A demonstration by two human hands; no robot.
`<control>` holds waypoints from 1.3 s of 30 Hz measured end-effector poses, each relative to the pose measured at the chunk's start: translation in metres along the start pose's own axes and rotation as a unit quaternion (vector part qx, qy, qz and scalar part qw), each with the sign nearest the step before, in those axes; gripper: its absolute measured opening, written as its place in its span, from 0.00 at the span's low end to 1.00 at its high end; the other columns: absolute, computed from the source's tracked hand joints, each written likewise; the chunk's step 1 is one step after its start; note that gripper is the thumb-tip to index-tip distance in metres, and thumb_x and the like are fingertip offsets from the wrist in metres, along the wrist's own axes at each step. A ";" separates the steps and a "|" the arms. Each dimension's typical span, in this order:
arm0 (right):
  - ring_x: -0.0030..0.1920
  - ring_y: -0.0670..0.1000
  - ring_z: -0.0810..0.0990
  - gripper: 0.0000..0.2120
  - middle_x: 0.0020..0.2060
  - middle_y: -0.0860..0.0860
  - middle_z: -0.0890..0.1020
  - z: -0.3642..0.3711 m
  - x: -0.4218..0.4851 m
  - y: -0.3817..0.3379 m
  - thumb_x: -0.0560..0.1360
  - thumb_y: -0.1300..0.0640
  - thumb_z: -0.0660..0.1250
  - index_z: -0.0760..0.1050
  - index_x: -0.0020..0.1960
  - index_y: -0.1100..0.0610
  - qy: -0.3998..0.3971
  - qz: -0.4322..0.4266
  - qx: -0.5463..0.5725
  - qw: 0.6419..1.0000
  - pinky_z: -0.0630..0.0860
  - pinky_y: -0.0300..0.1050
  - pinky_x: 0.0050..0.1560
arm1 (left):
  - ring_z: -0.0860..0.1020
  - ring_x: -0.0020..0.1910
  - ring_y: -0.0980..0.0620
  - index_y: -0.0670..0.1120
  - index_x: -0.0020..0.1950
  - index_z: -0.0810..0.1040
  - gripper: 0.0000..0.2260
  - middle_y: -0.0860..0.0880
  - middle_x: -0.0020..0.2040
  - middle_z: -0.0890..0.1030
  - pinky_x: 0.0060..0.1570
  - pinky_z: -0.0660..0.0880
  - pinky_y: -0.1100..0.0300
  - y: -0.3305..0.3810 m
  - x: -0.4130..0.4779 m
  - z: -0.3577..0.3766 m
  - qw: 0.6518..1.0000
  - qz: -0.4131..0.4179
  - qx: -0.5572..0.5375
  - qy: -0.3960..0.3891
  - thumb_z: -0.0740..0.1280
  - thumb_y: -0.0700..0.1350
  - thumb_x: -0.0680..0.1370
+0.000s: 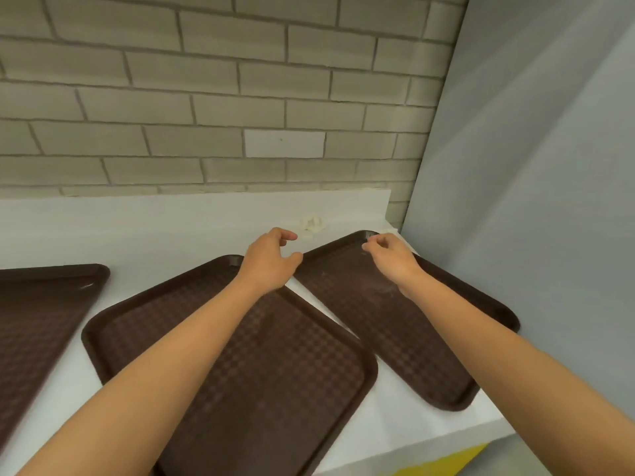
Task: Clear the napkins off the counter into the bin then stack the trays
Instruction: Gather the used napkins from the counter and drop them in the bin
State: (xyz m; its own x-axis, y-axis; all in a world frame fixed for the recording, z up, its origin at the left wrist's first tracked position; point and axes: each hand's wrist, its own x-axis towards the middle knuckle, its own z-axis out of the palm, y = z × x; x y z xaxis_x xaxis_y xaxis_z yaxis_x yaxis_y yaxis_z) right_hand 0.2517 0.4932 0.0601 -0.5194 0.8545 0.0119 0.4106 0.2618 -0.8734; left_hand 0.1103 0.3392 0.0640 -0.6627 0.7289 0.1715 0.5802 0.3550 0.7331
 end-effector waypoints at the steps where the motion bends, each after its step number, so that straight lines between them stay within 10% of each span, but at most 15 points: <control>1: 0.54 0.47 0.70 0.16 0.59 0.51 0.74 0.005 0.007 0.001 0.78 0.52 0.62 0.70 0.63 0.55 0.001 0.008 -0.006 1.000 0.66 0.42 0.52 | 0.71 0.65 0.49 0.48 0.67 0.69 0.18 0.47 0.67 0.72 0.60 0.68 0.59 -0.005 0.009 0.001 1.000 0.002 0.001 -0.009 0.65 0.46 0.77; 23: 0.58 0.56 0.75 0.21 0.61 0.56 0.73 0.050 0.173 0.043 0.75 0.48 0.64 0.68 0.64 0.56 0.069 0.076 -0.109 0.989 0.74 0.49 0.57 | 0.72 0.64 0.46 0.46 0.69 0.66 0.24 0.44 0.67 0.71 0.60 0.69 0.58 -0.080 0.192 0.077 0.995 0.036 0.052 -0.075 0.69 0.47 0.75; 30: 0.69 0.60 0.64 0.37 0.69 0.57 0.64 0.047 0.226 0.073 0.70 0.36 0.67 0.61 0.70 0.55 0.031 0.065 -0.350 0.934 0.65 0.59 0.66 | 0.72 0.63 0.46 0.50 0.67 0.68 0.25 0.45 0.66 0.71 0.60 0.70 0.54 -0.107 0.246 0.093 0.995 0.029 0.093 -0.029 0.71 0.50 0.73; 39: 0.74 0.63 0.55 0.53 0.73 0.58 0.58 0.056 0.284 0.092 0.61 0.27 0.67 0.54 0.74 0.55 0.028 0.116 -0.355 0.927 0.57 0.63 0.70 | 0.69 0.64 0.46 0.55 0.69 0.65 0.28 0.50 0.68 0.67 0.59 0.70 0.53 -0.115 0.286 0.126 0.984 0.082 0.129 -0.090 0.72 0.54 0.71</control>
State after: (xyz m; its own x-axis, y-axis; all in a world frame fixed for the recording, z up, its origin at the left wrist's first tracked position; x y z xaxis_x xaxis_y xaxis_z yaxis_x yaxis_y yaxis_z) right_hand 0.1001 0.7347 -0.0444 -0.3245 0.9413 -0.0930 0.9064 0.2813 -0.3151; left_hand -0.0863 0.5802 -0.0539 -0.4688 0.8727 0.1366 0.7886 0.3439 0.5097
